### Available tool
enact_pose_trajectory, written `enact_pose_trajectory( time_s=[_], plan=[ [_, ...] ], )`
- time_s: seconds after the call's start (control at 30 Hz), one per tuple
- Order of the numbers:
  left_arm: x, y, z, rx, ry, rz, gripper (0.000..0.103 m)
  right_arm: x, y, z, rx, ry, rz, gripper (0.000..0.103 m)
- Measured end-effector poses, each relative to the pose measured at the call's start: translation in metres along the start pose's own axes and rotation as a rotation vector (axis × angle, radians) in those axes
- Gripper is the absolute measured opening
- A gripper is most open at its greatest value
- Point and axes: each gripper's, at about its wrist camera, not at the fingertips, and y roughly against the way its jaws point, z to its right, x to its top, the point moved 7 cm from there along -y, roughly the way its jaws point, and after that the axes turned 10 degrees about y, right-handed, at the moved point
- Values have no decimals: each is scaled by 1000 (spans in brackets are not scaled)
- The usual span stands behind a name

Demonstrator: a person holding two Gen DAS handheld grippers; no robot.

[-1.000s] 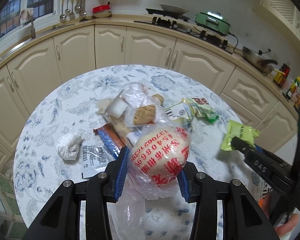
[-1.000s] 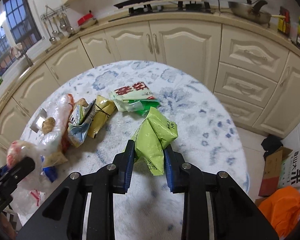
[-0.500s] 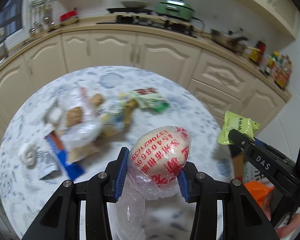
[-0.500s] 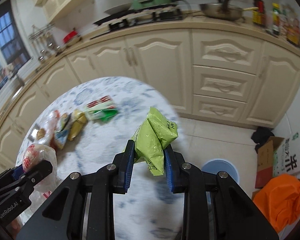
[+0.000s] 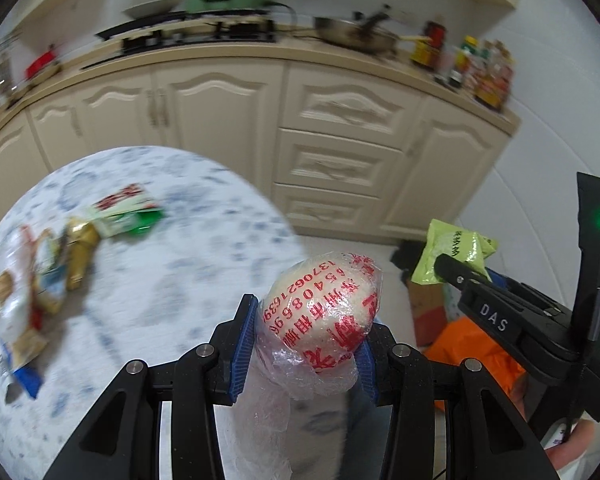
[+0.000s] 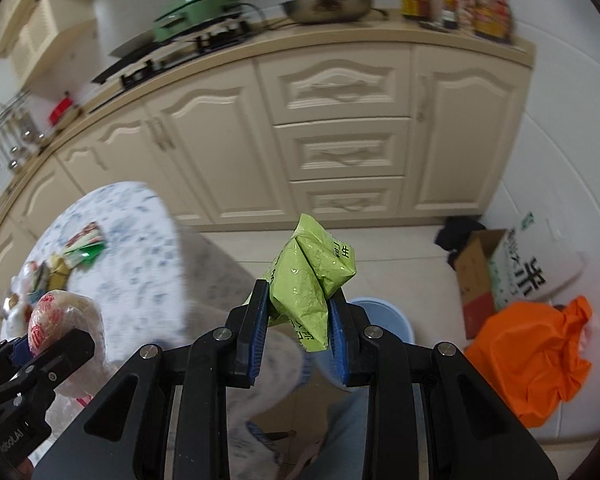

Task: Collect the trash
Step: 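Carry the bread bag and green packet over the light blue bin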

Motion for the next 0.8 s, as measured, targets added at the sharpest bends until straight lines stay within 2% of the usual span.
enact_pose_trajectory(
  time_s=[0.27, 0.8],
  plan=[
    [7, -54, 50, -34, -72, -76, 41, -10, -5, 59, -101, -57, -21, 30],
    [23, -160, 109, -15, -125, -210, 41, -30, -47, 133, -165, -156, -126, 30]
  ],
)
